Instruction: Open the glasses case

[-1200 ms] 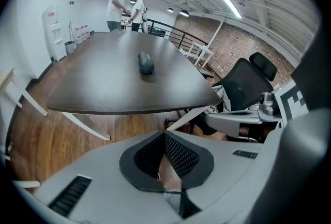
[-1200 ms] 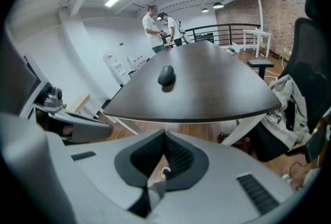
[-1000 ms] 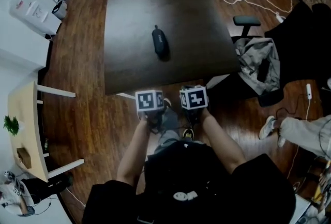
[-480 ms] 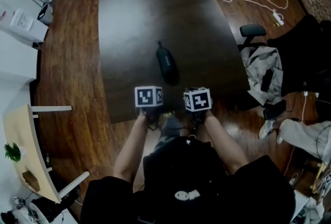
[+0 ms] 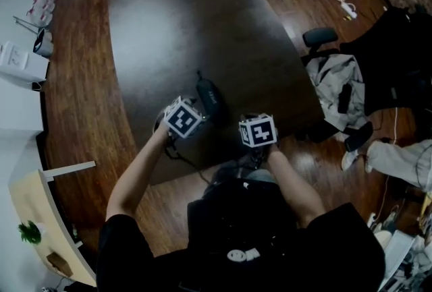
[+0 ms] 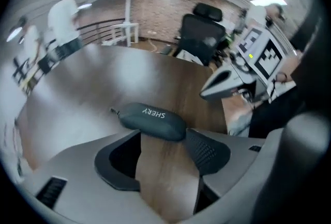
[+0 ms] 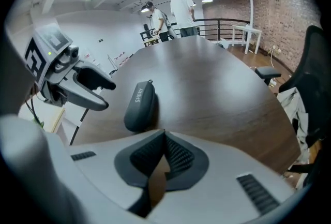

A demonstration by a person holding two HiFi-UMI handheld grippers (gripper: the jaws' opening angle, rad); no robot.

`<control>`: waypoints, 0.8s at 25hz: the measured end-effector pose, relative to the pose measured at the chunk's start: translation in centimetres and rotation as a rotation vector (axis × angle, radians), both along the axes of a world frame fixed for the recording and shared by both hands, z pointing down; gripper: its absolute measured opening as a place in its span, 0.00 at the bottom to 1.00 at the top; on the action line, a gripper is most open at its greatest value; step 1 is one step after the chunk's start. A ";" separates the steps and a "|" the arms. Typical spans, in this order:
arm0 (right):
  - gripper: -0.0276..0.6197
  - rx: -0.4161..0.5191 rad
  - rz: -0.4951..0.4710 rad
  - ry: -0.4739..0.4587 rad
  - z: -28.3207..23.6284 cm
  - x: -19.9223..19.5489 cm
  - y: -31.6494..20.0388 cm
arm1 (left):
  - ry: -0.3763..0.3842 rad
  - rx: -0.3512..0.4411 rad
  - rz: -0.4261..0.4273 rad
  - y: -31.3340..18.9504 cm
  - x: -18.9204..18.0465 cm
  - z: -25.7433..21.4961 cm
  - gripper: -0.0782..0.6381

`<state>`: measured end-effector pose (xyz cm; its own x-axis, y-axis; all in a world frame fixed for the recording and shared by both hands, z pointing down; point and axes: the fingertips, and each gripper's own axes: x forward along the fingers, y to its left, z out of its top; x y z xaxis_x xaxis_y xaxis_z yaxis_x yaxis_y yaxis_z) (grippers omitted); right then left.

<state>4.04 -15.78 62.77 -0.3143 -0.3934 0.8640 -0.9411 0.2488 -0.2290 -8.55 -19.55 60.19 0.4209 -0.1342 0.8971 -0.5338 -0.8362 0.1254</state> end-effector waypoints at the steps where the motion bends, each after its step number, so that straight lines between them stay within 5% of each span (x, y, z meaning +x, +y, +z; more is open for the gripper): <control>1: 0.06 0.003 -0.003 0.003 0.0 0.4 -0.4 | -0.039 0.039 0.129 -0.6 0.3 -0.2 0.49; 3: 0.06 0.011 -0.010 0.006 0.2 1.2 -1.2 | -0.075 0.129 0.385 -1.9 1.2 -0.5 0.56; 5: 0.06 0.013 -0.012 0.000 0.4 1.7 -2.0 | -0.032 0.196 0.665 -2.2 2.8 -0.6 0.56; 9: 0.07 0.021 -0.022 -0.006 0.1 2.3 -3.5 | -0.066 0.152 1.128 -0.7 3.6 1.2 0.56; 13: 0.07 0.060 -0.040 0.031 -0.2 3.7 -5.3 | -0.213 0.072 1.361 -1.6 2.4 3.7 0.60; 20: 0.07 0.026 -0.012 0.017 1.3 4.4 -5.3 | -0.288 0.086 1.602 -1.6 3.7 7.9 0.60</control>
